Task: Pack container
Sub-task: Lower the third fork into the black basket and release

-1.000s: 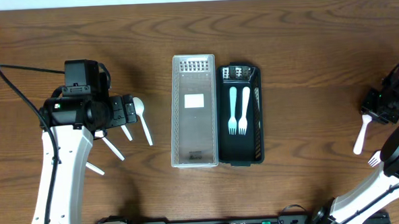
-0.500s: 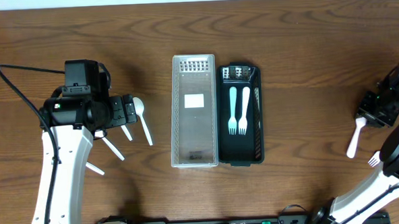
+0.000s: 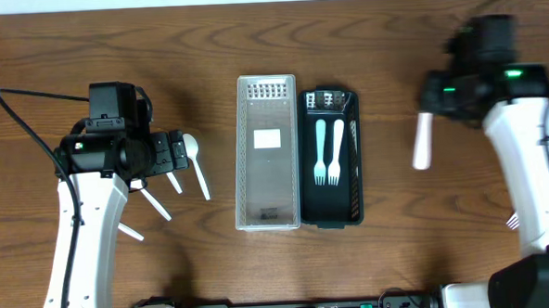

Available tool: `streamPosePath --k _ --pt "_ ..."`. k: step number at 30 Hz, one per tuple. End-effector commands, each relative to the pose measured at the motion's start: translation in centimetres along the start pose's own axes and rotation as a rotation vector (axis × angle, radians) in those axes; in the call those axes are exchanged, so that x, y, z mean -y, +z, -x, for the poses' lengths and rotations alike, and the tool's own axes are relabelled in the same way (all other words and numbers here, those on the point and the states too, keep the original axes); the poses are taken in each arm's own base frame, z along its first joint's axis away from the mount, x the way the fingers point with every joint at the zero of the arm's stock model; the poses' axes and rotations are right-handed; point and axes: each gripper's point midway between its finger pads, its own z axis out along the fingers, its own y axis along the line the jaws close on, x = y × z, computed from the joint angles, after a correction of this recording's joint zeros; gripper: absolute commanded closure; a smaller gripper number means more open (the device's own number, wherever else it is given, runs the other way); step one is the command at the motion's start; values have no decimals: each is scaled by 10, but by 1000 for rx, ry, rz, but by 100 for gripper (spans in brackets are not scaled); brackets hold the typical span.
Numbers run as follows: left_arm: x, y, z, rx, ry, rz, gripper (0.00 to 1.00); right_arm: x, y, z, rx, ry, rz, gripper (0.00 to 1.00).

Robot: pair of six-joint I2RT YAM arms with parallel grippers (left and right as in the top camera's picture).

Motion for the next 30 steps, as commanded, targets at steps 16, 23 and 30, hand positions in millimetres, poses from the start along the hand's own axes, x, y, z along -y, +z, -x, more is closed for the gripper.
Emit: streamPosePath --k 16,23,30 --pt "-1 -6 5 19 5 9 2 -121 108 -104 -310 -74 -17 75" --pt "-1 -6 5 19 5 9 2 -117 129 -112 -348 -82 -43 59" --pt "-1 -6 5 19 5 9 2 -135 83 -65 -250 -166 22 39"
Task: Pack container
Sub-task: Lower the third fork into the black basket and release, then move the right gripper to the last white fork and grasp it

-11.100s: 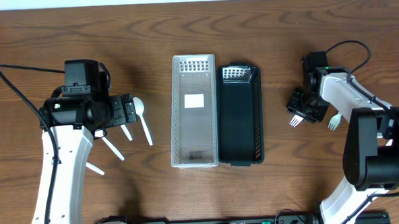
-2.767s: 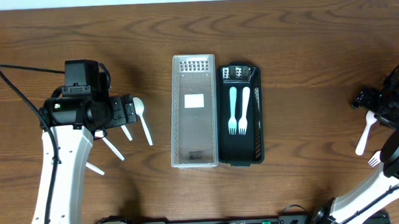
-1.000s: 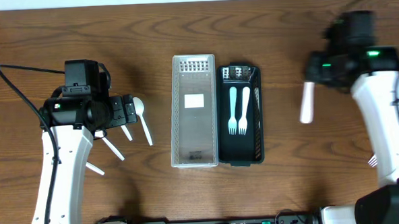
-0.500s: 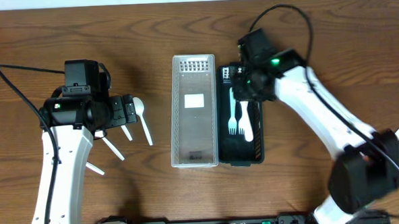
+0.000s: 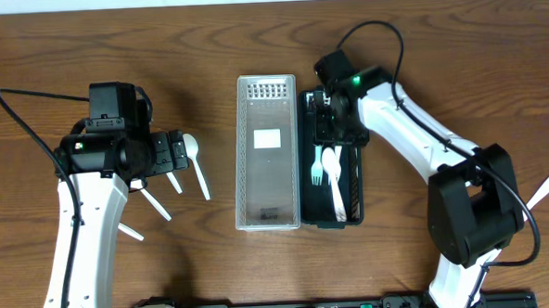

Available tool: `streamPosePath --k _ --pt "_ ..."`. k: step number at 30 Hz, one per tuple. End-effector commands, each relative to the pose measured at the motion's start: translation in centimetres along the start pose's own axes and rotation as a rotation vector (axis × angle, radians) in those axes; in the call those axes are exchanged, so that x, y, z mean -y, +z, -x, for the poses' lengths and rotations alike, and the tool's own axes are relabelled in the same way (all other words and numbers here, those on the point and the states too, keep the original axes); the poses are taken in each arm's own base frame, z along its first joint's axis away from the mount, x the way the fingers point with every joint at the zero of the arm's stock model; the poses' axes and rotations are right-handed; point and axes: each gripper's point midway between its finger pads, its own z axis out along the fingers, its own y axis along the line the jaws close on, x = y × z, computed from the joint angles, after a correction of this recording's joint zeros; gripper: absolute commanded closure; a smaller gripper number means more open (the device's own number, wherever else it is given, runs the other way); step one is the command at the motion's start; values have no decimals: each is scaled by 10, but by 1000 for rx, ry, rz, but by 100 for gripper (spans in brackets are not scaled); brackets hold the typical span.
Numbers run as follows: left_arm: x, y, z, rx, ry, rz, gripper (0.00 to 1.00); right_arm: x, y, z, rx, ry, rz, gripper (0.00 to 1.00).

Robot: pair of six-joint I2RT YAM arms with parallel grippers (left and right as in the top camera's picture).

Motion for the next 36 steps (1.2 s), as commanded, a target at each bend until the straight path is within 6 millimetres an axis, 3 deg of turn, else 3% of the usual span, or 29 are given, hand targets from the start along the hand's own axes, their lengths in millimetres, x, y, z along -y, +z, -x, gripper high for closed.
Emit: streamPosePath --k 1,6,7,9,12,15,20,25,31,36 --pt "-2 -6 5 19 4 9 2 -5 -63 34 149 -35 29 38" --pt "-2 -6 5 19 4 9 2 57 -152 58 309 208 -23 20" --pt "-2 -6 5 19 5 9 2 82 -174 59 351 285 -17 18" --pt "-2 -6 5 19 5 9 2 121 -200 55 398 399 -24 13" --pt "-2 -6 5 19 4 9 2 192 -232 40 453 586 -60 5" --pt "-2 -6 5 19 5 9 2 258 -243 17 438 717 -106 2" --pt "-2 -6 6 19 5 9 2 328 -223 -22 343 871 -128 1" --pt "-2 -6 6 19 5 9 2 376 -172 -64 242 1012 -122 1" --pt "-2 -6 6 19 4 9 2 404 -108 -98 191 1090 -127 1" --pt "-2 -6 6 19 5 9 2 405 -66 -107 188 1052 -136 1"
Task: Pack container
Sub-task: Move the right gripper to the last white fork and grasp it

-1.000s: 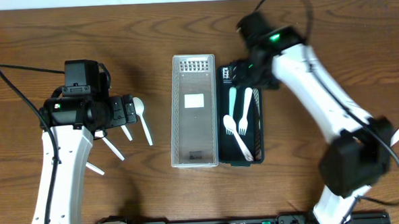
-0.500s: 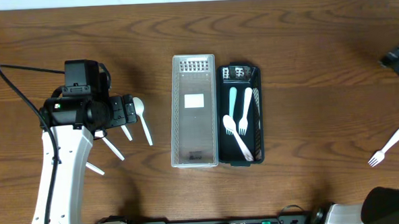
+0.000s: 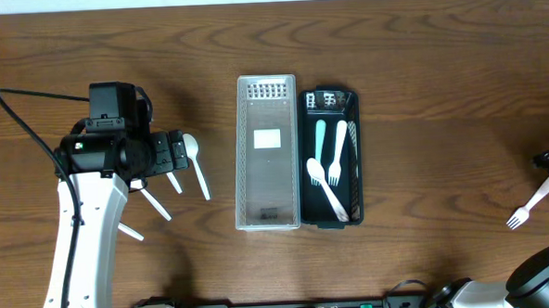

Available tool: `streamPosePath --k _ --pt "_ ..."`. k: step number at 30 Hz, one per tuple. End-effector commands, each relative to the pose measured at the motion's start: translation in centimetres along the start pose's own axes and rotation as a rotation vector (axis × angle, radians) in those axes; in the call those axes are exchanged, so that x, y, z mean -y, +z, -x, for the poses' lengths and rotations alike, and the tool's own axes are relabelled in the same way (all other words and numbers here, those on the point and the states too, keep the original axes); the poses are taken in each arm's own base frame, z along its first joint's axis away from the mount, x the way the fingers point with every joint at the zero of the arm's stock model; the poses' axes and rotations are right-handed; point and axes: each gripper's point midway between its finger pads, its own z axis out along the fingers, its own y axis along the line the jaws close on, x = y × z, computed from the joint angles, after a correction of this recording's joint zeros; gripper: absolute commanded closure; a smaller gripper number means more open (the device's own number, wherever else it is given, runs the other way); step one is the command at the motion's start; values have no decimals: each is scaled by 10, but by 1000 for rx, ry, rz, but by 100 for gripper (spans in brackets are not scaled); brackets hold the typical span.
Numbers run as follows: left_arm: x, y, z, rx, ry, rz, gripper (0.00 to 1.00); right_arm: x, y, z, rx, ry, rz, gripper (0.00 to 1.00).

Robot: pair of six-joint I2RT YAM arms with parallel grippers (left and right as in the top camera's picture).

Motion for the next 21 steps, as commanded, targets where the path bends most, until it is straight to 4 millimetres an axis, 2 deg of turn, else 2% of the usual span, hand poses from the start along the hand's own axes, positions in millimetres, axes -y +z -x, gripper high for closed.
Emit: streamPosePath --k 1,7,15,21 --pt "-2 -6 6 19 5 9 2 7 21 -15 -27 -40 -3 1" --pt "-2 -6 6 19 5 9 2 19 51 -33 -32 -39 -25 1" --pt "-2 -6 6 19 5 9 2 19 57 -32 -17 -89 -19 3" --pt "-2 -5 5 19 4 10 2 24 71 -40 -69 -97 -47 4"
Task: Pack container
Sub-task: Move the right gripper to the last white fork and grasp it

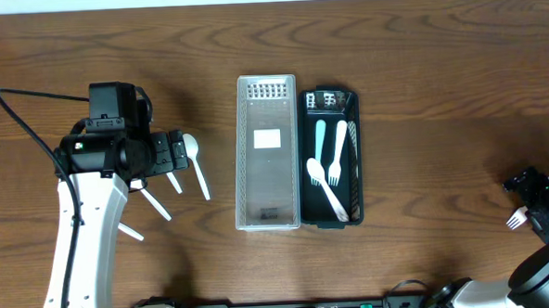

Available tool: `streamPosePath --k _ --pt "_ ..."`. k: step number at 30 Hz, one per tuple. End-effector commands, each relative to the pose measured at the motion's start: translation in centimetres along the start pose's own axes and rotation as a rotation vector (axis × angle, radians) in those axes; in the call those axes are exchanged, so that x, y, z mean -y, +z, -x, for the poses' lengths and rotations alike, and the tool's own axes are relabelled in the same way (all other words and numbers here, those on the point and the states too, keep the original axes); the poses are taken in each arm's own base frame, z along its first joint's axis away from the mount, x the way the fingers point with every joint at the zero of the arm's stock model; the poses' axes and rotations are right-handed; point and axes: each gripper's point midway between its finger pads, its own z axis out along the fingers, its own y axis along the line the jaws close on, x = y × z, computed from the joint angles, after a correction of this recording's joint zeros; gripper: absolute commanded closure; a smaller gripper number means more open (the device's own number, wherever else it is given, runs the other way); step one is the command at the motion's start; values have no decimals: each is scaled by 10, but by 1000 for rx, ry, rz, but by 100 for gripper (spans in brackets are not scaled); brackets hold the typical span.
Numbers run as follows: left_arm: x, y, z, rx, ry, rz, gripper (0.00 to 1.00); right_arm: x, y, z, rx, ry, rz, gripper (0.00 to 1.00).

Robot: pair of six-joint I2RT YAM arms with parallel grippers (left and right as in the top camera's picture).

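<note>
The black container stands mid-table and holds three forks: a teal fork, a white fork and a pale fork lying diagonally across them. At the right edge my right gripper sits low over a pale fork, of which only the tines show; I cannot tell how the jaws stand. My left gripper hangs open at the left, beside the bowl of a white spoon.
A clear ribbed lid or bin lies against the container's left side. Below the left gripper, several white utensils are scattered on the wood. A black cable loops behind the left arm.
My right gripper was at the far right edge above the fork lying there. It is now further in and covers the fork's handle. The left arm and the container's contents are unchanged.
First my right gripper held a pale utensil to the right of the container, which held two forks. Then it was over the container, with a third fork inside. Then it was away at the right edge, and now it is over another fork there.
</note>
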Motion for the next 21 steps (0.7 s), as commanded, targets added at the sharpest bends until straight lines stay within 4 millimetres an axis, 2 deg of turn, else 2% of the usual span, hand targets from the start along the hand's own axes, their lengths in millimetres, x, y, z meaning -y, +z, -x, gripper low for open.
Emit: streamPosePath --k 1,6,12,17,21 --pt "-2 -5 5 19 5 9 2 7 13 -6 -44 -17 -31 4" --pt "-2 -5 5 19 5 9 2 12 24 -11 -78 -16 -58 5" --pt "-2 -5 5 19 5 9 2 18 30 -12 -90 -17 -93 13" --pt "-2 -5 5 19 5 9 2 21 30 -11 -84 -8 -112 31" --pt "-2 -5 5 19 5 9 2 21 30 -11 -85 -5 -112 49"
